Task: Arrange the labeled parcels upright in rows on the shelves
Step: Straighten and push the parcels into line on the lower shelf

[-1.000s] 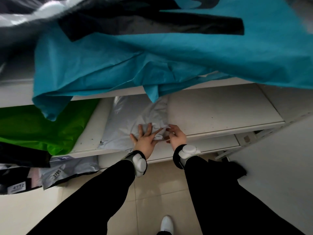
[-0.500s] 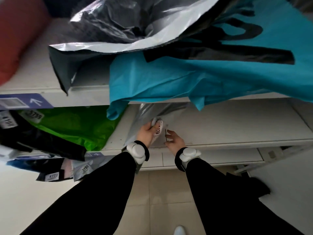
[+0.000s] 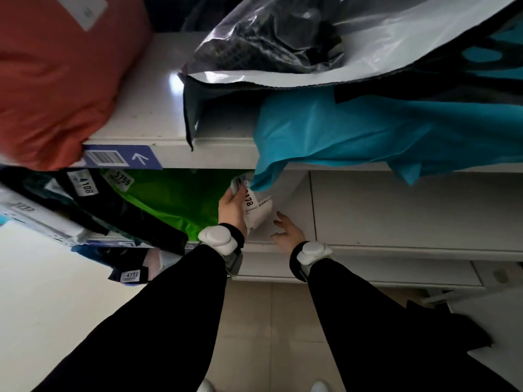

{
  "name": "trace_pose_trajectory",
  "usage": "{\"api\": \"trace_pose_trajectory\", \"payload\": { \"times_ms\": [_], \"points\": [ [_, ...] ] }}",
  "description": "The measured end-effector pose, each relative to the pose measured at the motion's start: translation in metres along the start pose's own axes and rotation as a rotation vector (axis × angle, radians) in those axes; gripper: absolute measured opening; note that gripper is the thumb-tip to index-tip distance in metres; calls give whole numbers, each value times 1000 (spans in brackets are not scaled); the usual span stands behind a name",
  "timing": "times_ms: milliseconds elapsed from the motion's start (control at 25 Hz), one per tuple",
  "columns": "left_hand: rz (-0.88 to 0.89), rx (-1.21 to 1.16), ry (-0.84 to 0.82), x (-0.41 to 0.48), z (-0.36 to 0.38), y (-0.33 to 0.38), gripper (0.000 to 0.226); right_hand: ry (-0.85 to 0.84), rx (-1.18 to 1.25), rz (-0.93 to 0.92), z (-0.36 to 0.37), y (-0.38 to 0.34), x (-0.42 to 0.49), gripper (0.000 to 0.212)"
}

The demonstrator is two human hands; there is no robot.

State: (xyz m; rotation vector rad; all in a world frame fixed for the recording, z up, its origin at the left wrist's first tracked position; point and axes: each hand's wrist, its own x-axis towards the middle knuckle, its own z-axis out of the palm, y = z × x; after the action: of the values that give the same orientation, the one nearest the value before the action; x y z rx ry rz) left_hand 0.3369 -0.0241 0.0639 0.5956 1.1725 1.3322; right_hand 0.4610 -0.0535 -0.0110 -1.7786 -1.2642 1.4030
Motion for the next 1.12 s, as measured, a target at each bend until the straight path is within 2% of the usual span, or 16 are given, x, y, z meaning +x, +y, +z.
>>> {"api": "trace_pose_trajectory", "payload": {
  "times_ms": [160, 360, 640, 760, 880, 1120],
  "points": [
    [5, -104, 22, 8, -25, 21, 28, -34, -43, -44, 27, -13, 5, 73],
    [51, -119, 23, 15, -53, 41, 23, -35, -34, -80, 59, -28, 9, 77],
    [74, -142, 46, 35, -106, 63, 25, -86, -16, -134, 116, -55, 14, 107],
    [65, -156, 41, 40, -118, 69, 22, -113, -92, -120, 132, -57, 17, 103],
    [51, -145, 66, 51, -135, 73, 29, -76, -123, -158, 150, -53, 32, 103],
    [4, -111, 118, 70, -153, 74, 27, -28, -243, -193, 161, -55, 52, 97]
  ]
}}
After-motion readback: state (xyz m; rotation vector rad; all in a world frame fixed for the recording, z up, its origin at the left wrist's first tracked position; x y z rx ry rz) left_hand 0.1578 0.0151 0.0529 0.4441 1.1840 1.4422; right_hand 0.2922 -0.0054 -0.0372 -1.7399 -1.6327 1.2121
